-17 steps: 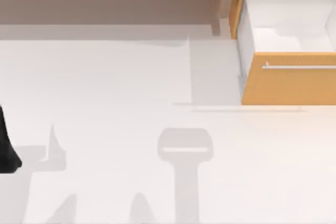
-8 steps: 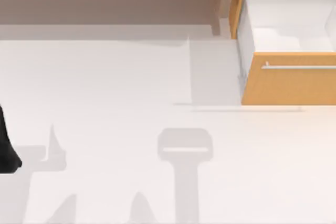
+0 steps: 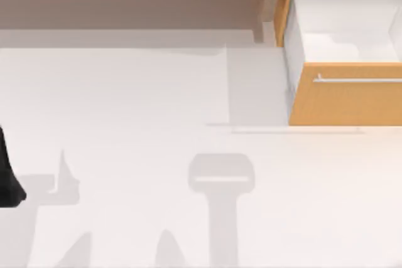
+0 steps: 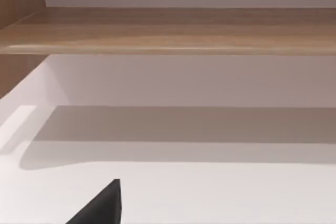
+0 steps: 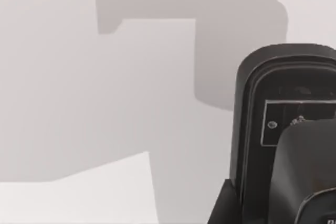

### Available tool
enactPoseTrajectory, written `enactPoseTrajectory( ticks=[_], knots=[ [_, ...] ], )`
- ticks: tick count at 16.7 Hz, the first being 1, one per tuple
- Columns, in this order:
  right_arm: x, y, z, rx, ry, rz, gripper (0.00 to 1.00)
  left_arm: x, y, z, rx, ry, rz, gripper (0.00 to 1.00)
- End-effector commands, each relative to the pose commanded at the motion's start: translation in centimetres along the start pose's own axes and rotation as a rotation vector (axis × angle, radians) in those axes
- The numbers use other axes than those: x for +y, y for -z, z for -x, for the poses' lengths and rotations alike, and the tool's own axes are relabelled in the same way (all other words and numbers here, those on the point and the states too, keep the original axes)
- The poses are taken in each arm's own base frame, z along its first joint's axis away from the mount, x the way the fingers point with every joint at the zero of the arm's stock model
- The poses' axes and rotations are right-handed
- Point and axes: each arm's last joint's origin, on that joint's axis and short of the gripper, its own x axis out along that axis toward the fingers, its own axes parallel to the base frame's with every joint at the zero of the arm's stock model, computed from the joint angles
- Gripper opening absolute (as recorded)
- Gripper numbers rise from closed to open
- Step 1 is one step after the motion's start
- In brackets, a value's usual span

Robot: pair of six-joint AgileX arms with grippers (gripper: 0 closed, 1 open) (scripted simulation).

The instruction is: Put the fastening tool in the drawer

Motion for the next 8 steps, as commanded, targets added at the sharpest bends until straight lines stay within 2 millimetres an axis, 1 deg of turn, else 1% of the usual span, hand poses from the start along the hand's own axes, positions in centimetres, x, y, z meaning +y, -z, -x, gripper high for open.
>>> enactPoseTrajectory(
  ticks=[2, 4, 6, 8],
  knots=[
    [-0.2, -0.6, 0.8, -0.013, 0.019, -0.005, 0.00, 0.0, 0.0, 0.0, 0.000, 0.000, 0.000, 1.00],
    [-0.5, -2.2, 2.6, -0.045, 0.062, -0.014, 0.00, 0.0, 0.0, 0.0, 0.000, 0.000, 0.000, 1.00],
    [-0.6, -4.4, 5.1, -0.095, 0.116, -0.022, 0.00, 0.0, 0.0, 0.0, 0.000, 0.000, 0.000, 1.00],
    [-0.4, -7.2, 7.8, -0.158, 0.163, -0.029, 0.00, 0.0, 0.0, 0.0, 0.000, 0.000, 0.000, 1.00]
  ],
)
